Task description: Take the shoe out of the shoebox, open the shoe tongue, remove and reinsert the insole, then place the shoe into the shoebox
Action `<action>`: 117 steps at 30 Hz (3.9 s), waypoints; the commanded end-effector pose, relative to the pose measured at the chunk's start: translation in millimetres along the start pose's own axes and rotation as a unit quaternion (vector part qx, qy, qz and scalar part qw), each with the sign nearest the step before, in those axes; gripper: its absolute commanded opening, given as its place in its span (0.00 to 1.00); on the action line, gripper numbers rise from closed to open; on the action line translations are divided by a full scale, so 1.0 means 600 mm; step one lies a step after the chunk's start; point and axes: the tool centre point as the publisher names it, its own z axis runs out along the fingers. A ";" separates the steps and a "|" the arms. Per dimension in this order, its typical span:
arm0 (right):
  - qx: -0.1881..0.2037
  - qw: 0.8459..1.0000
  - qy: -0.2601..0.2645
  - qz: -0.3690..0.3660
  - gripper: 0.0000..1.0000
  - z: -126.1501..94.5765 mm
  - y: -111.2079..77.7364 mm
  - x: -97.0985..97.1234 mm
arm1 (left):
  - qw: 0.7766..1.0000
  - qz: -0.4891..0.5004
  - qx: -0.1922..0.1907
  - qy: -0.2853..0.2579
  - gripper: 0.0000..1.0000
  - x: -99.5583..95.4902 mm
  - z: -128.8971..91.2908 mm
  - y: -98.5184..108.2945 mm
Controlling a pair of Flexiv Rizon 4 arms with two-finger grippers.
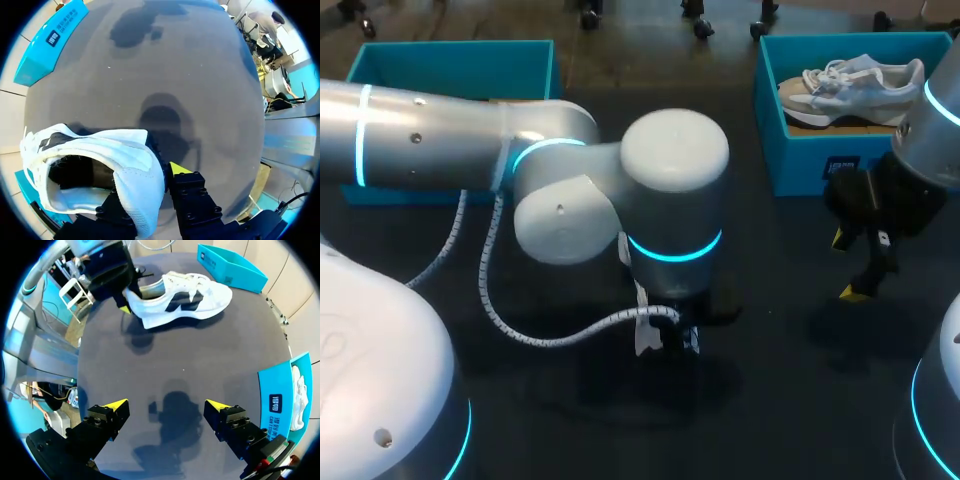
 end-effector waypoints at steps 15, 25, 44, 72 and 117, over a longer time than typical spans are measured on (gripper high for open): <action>0.000 1.000 0.000 0.000 1.00 0.002 0.000 0.000 | 0.999 0.026 0.016 0.036 0.00 -0.153 -0.194 0.010; 0.000 1.000 0.000 0.000 1.00 0.002 0.000 0.000 | 1.000 0.001 0.000 0.007 0.00 -0.180 -0.231 0.005; 0.000 1.000 0.000 0.000 1.00 0.002 0.000 0.000 | 0.999 0.025 0.034 0.008 0.00 -0.272 -0.332 0.087; 0.000 1.000 0.000 0.000 1.00 0.002 0.000 0.000 | 0.999 -0.035 0.029 0.003 0.00 -0.554 -0.401 0.330; 0.000 1.000 0.000 0.000 1.00 0.002 0.000 0.000 | 0.956 0.292 0.021 -0.033 0.00 -0.729 -0.365 0.571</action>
